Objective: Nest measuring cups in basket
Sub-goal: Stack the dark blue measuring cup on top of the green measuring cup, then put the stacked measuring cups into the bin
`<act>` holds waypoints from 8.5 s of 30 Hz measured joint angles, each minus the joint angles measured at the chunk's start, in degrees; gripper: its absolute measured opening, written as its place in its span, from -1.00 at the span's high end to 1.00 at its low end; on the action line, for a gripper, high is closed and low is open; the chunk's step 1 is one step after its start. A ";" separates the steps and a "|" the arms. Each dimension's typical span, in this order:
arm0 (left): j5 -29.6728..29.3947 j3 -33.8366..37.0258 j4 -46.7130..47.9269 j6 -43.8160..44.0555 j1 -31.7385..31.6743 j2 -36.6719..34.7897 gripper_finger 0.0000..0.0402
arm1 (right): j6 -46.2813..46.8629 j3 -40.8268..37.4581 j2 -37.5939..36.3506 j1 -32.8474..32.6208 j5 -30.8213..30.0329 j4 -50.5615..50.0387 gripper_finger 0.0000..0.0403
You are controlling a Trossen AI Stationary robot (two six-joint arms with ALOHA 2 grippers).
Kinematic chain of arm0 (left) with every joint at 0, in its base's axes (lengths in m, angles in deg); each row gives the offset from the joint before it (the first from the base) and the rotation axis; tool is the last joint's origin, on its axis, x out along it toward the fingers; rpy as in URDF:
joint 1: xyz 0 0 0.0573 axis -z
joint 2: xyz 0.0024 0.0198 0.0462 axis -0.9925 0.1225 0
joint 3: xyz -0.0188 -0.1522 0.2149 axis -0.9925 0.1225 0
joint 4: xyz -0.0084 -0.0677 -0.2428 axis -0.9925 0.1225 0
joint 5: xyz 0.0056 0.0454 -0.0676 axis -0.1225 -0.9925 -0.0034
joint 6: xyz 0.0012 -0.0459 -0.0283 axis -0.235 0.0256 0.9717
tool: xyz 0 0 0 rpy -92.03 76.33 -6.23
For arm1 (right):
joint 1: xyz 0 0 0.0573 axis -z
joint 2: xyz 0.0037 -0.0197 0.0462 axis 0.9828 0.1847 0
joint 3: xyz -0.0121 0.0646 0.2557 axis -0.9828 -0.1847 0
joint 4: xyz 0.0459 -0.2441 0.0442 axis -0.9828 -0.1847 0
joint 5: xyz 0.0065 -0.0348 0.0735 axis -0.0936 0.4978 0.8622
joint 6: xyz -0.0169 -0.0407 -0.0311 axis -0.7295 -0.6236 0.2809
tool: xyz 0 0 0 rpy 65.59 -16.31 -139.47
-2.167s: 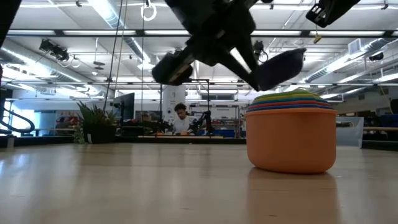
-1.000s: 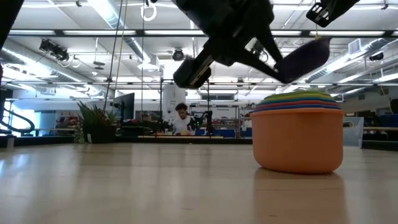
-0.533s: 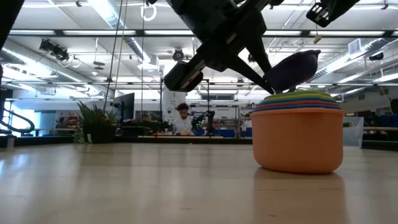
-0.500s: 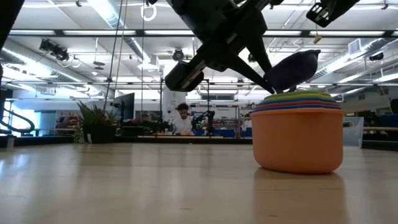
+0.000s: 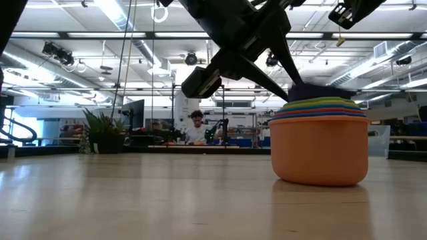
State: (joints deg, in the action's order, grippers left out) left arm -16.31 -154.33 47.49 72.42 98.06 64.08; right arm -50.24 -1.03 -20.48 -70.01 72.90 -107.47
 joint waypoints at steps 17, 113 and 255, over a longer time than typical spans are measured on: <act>12.51 -0.04 -1.96 -2.10 -3.61 -2.46 0.57 | -1.51 0.02 0.02 0.00 0.72 0.05 0.98; 15.52 25.22 -13.02 -64.28 -3.67 -12.55 0.57 | 41.82 -29.53 28.13 -17.85 2.77 62.38 0.99; -0.45 25.20 8.77 -52.85 0.33 -31.51 0.57 | 8.42 -24.99 10.15 -30.03 -14.16 41.62 0.97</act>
State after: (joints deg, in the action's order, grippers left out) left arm -16.76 -129.13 56.26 19.57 98.40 32.57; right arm -41.81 -26.02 -10.34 -100.04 58.74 -65.85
